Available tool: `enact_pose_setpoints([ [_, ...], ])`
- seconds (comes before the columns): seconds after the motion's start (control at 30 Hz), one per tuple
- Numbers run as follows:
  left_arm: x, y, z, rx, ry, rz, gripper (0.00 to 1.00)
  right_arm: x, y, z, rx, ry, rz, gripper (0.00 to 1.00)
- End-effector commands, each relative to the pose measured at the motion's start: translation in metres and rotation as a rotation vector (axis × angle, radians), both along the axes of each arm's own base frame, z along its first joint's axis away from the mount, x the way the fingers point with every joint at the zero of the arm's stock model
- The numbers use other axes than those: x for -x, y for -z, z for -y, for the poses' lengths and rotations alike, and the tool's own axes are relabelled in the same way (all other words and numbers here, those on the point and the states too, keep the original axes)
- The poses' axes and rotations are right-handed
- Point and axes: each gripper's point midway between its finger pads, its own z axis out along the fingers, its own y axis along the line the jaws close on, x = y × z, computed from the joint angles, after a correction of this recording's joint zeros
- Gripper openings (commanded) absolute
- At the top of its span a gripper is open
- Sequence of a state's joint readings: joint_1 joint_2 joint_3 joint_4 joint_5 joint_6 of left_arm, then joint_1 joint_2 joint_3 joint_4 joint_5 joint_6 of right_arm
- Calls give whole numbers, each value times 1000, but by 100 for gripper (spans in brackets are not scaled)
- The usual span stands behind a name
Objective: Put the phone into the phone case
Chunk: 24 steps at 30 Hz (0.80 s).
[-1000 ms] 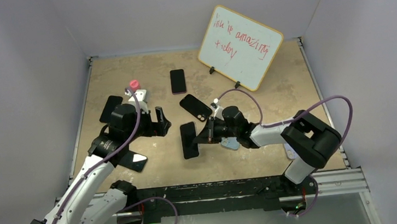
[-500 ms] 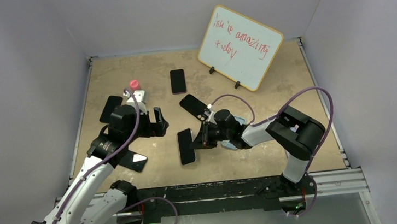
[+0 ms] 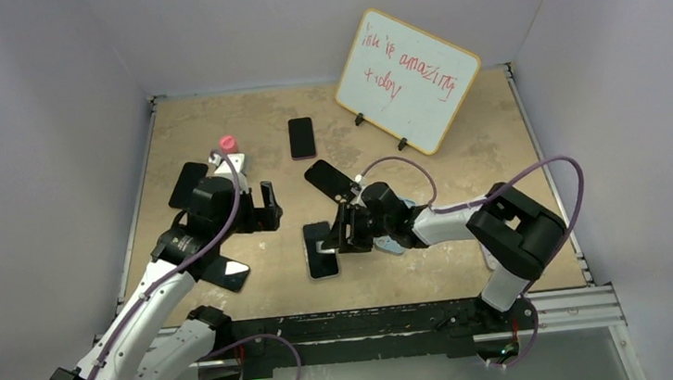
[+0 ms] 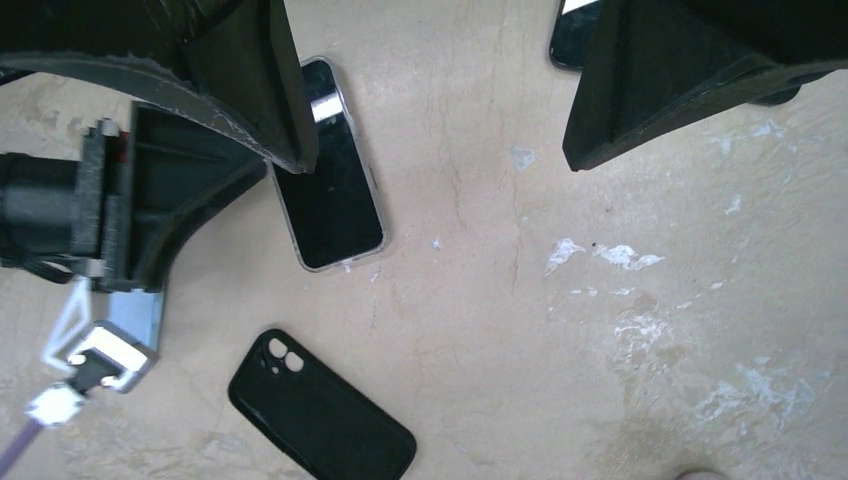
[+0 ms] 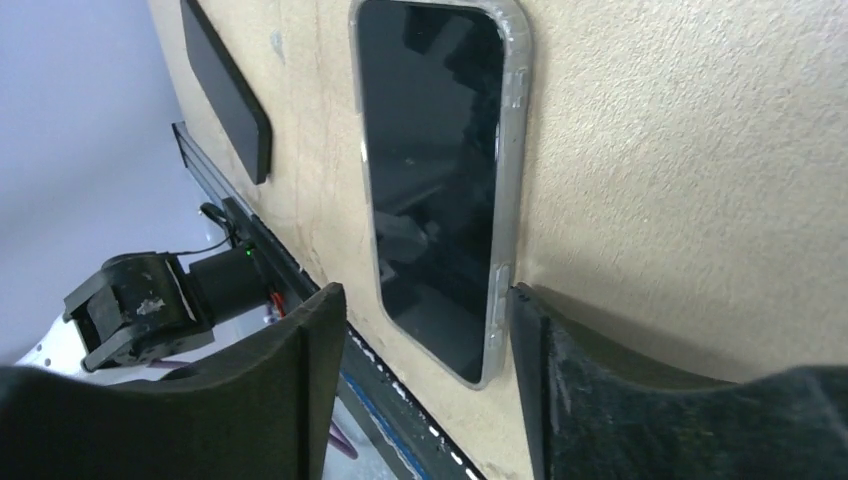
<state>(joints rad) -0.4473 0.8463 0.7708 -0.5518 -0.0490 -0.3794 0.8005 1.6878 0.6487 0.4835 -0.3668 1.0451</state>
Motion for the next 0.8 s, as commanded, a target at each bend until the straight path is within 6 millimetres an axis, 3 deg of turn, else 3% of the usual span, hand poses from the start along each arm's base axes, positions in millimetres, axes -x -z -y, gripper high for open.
enact_pose_setpoints([
  [0.0, -8, -2, -13, -20, -113, -13, 100, -14, -31, 2, 25, 12, 112, 67],
  [0.17, -8, 16, -28, -37, -257, -85, 100, -17, -50, 10, 28, 29, 186, 84],
  [0.33, 0, 37, -35, 52, -422, -138, 100, -17, -62, 19, 29, 42, 233, 99],
  [0.47, 11, 55, -46, 120, -578, -191, 99, -14, -70, 26, 30, 52, 261, 99],
  [0.6, 17, 74, -54, 75, -637, -286, 100, -14, -80, 31, 26, 50, 308, 99],
  [0.77, 31, 103, -73, 34, -802, -472, 90, -14, -90, 36, 22, 59, 345, 99],
])
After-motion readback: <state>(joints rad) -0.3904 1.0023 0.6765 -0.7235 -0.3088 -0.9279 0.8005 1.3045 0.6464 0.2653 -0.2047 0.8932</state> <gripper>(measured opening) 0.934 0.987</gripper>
